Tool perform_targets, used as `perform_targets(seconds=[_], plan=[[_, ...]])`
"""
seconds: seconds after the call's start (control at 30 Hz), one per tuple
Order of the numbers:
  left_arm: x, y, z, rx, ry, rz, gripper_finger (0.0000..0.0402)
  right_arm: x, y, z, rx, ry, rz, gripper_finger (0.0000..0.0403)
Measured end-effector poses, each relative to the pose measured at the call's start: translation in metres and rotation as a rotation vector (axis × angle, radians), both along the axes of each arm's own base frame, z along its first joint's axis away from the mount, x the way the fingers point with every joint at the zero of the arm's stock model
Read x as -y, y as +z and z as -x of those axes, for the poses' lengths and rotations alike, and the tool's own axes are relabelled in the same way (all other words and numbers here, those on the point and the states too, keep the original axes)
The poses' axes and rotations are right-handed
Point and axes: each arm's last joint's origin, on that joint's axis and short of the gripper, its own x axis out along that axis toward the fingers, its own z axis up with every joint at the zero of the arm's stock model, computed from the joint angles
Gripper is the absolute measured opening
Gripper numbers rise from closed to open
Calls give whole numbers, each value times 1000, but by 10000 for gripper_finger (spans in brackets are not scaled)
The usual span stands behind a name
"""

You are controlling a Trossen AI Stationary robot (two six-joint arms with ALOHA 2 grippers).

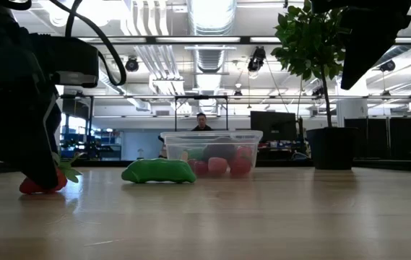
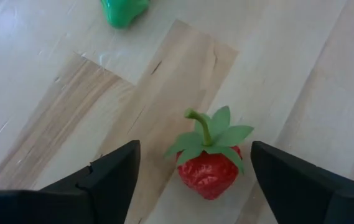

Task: Pick and placing Produce into tupperware
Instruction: Put the red strawberry into the transparent bin

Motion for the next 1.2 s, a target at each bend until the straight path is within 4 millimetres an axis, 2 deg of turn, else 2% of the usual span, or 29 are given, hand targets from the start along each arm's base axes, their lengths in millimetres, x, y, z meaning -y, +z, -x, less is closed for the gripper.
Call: perform_targets(seconds=[0.53, 0.8, 0.9, 1.0, 1.07, 1.13, 1.2], plan=[[0, 3, 1, -7, -11, 35, 128, 0, 0, 0, 12, -16, -14, 265], [-4, 19, -3, 80, 29, 19, 120, -1, -1, -1, 23, -14, -20, 265], [-12, 46, -12, 175, 47, 5, 121, -1, -1, -2, 18, -6, -20, 265], [-32, 88, -25, 322, 38, -104, 121, -1, -1, -2, 11, 0, -24, 265], [-57, 110, -34, 365, 48, -184, 121, -2, -1, -1, 5, 2, -32, 265], [-90, 119, -45, 349, 59, -208, 121, -2, -1, -2, 2, -1, -43, 265], [-122, 116, -55, 312, 19, -162, 121, -2, -1, -2, 5, -9, -52, 265]])
